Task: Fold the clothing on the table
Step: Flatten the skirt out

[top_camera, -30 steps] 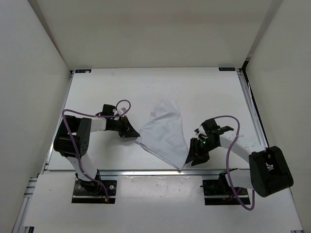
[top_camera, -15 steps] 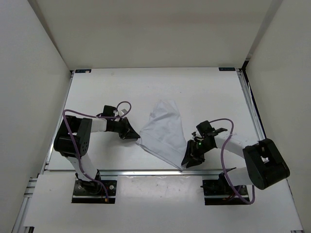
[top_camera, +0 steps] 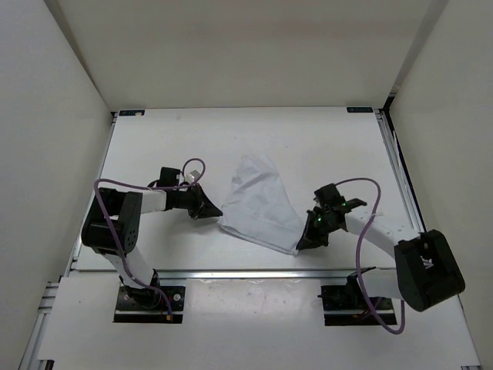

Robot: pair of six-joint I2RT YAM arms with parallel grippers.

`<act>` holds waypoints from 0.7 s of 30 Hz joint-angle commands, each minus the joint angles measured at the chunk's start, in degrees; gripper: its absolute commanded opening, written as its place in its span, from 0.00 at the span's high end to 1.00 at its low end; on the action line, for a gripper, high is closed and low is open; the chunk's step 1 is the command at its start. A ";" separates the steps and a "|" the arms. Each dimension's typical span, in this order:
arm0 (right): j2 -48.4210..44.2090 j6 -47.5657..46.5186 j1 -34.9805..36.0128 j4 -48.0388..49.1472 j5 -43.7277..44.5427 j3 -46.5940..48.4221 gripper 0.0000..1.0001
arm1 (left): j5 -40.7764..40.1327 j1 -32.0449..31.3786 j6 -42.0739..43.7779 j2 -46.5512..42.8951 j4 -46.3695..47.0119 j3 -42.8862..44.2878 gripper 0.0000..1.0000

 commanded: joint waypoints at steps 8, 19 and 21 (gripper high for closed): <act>3.04 -14.40 -17.02 -4.47 11.11 19.33 1.00 | 16.99 2.62 -17.04 -2.54 23.54 7.43 1.00; 1.64 -20.28 -8.24 -4.56 15.49 31.34 1.00 | 14.54 -0.11 -12.72 -5.78 21.25 6.69 1.00; 4.08 -22.47 -8.24 -5.35 16.29 38.36 1.00 | 12.78 2.08 -15.27 -5.08 21.43 13.53 1.00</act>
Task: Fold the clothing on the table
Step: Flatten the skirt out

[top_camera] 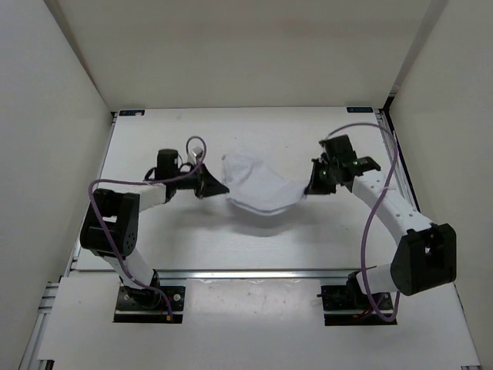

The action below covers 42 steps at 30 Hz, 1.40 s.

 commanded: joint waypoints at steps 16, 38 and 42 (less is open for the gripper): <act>-3.40 -18.38 8.05 1.86 18.00 28.05 1.00 | -3.01 9.51 -1.07 -11.63 -0.53 26.39 1.00; -7.93 -8.01 -6.51 5.62 -9.04 8.62 1.00 | -10.28 5.92 -3.10 -19.24 -0.09 2.27 1.00; 3.58 -7.58 -8.72 12.66 -13.89 9.92 1.00 | -11.70 2.67 -3.53 -2.19 3.69 7.80 1.00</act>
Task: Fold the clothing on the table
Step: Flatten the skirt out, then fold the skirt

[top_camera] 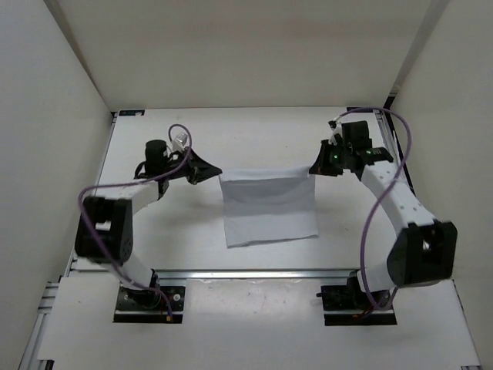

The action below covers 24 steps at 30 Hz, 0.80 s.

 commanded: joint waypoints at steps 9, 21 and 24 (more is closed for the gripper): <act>24.70 -1.86 -5.74 8.52 -10.28 20.19 1.00 | -4.38 -1.21 -3.58 29.58 2.80 26.45 1.00; 33.08 -2.30 -8.03 4.30 -12.83 27.87 1.00 | -0.52 -3.40 -12.98 33.11 13.41 28.16 1.00; 29.31 -2.21 -8.56 5.00 -12.30 21.99 1.00 | -0.16 -5.24 -12.04 28.99 14.23 22.45 1.00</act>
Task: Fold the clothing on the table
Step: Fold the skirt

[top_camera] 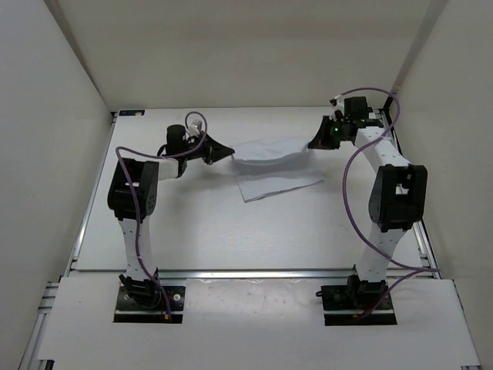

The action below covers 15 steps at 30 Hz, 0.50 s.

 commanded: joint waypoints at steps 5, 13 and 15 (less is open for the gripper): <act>-5.86 -1.69 -3.61 -3.64 -1.33 -10.64 0.99 | 0.84 -6.40 1.88 -10.99 2.16 -16.67 1.00; -3.50 -3.80 -5.81 -6.63 0.33 -10.39 1.00 | -3.90 -10.54 5.14 -10.12 -0.74 -23.20 1.00; -2.01 -4.76 -5.81 -7.69 0.43 -7.94 1.00 | -5.04 -10.89 6.71 -9.50 -2.31 -22.77 1.00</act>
